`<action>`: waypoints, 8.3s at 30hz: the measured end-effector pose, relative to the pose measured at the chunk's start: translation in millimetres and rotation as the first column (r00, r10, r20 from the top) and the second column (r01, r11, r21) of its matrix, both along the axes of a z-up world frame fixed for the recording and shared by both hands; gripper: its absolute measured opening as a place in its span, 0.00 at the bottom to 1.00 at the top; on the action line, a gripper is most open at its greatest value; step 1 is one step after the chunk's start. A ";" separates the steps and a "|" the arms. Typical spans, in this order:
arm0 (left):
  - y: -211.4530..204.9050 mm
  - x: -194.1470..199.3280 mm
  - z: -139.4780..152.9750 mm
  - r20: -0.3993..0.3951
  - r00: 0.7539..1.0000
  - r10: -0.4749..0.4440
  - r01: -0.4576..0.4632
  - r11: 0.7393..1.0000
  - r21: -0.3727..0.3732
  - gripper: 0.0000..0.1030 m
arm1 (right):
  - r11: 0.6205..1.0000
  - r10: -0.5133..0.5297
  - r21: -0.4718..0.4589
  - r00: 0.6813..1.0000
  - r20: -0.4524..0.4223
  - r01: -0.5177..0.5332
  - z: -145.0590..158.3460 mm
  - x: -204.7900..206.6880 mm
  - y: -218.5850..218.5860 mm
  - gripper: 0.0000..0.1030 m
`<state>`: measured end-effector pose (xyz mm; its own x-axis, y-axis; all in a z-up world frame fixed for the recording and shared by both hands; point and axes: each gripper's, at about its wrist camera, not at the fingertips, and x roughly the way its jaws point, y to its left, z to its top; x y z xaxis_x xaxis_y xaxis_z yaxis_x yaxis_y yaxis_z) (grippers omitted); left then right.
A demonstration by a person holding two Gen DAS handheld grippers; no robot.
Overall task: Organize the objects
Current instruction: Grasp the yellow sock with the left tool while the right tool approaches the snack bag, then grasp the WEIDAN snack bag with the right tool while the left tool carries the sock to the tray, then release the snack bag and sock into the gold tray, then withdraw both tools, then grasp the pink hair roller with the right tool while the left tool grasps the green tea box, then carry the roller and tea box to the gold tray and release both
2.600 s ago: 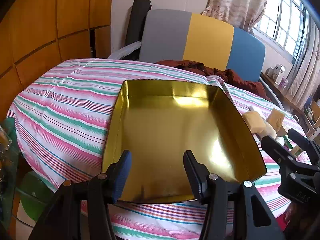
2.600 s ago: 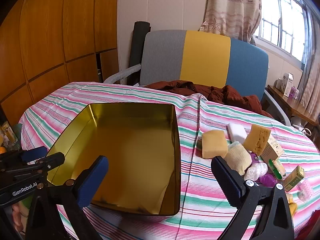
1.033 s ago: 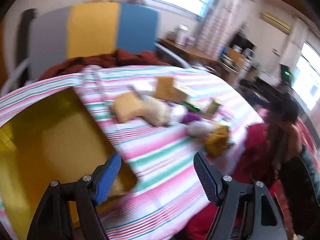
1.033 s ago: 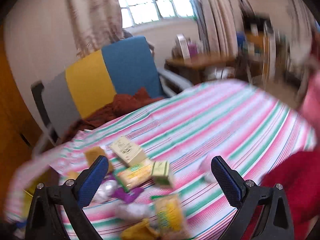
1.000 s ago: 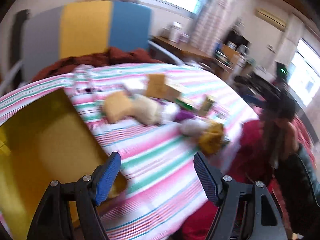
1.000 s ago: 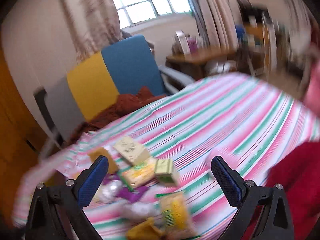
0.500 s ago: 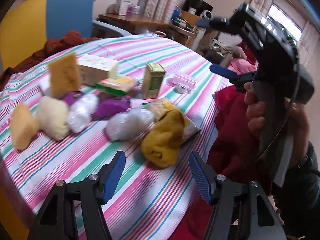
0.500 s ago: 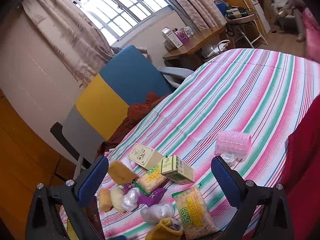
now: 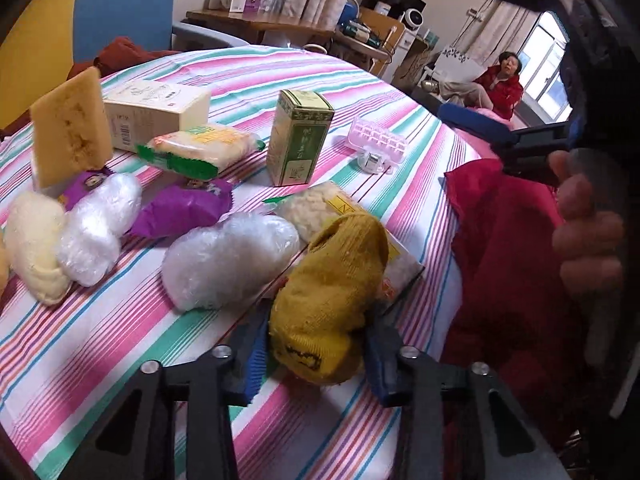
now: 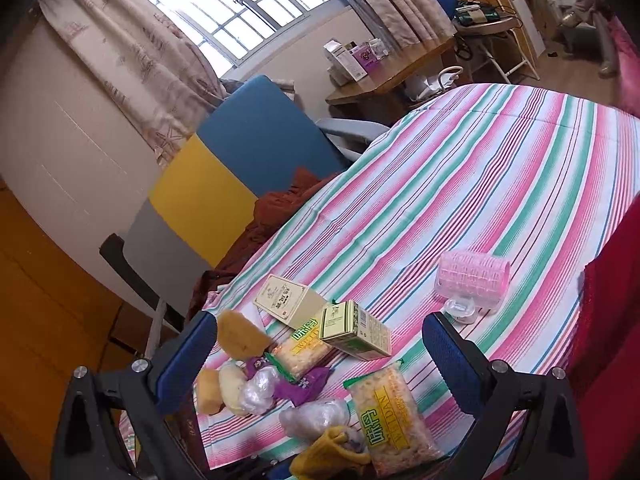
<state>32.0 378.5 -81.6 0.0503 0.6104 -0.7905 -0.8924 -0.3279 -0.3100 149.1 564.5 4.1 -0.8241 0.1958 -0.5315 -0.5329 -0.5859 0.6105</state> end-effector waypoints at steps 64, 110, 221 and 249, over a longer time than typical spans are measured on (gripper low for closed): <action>-317.0 -42.9 88.3 -0.139 0.728 0.671 -0.637 0.738 0.224 0.39 | 0.676 0.670 0.037 0.635 0.385 -0.736 43.3 -157.4 -252.5 0.44; -392.3 -41.9 99.8 -0.320 0.299 0.899 -0.903 0.376 0.210 0.70 | 0.527 0.622 0.506 0.716 0.317 -0.683 23.2 -144.6 -371.4 1.00; 109.6 -32.0 32.9 -0.174 0.985 0.020 -0.017 1.000 0.014 0.77 | 0.978 -0.201 -0.032 0.976 0.083 0.205 -9.4 -12.1 85.3 0.68; -13.7 -29.9 110.7 -0.197 0.944 0.264 -0.228 0.956 0.187 0.36 | 0.982 0.160 0.095 0.987 0.007 -0.160 9.4 -56.5 39.3 0.68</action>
<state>2.1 364.8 29.0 -0.2793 0.7003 -0.6569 -0.8412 -0.5083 -0.1842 92.6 603.8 13.5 -0.8493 0.1105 -0.5161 -0.4269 -0.7191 0.5484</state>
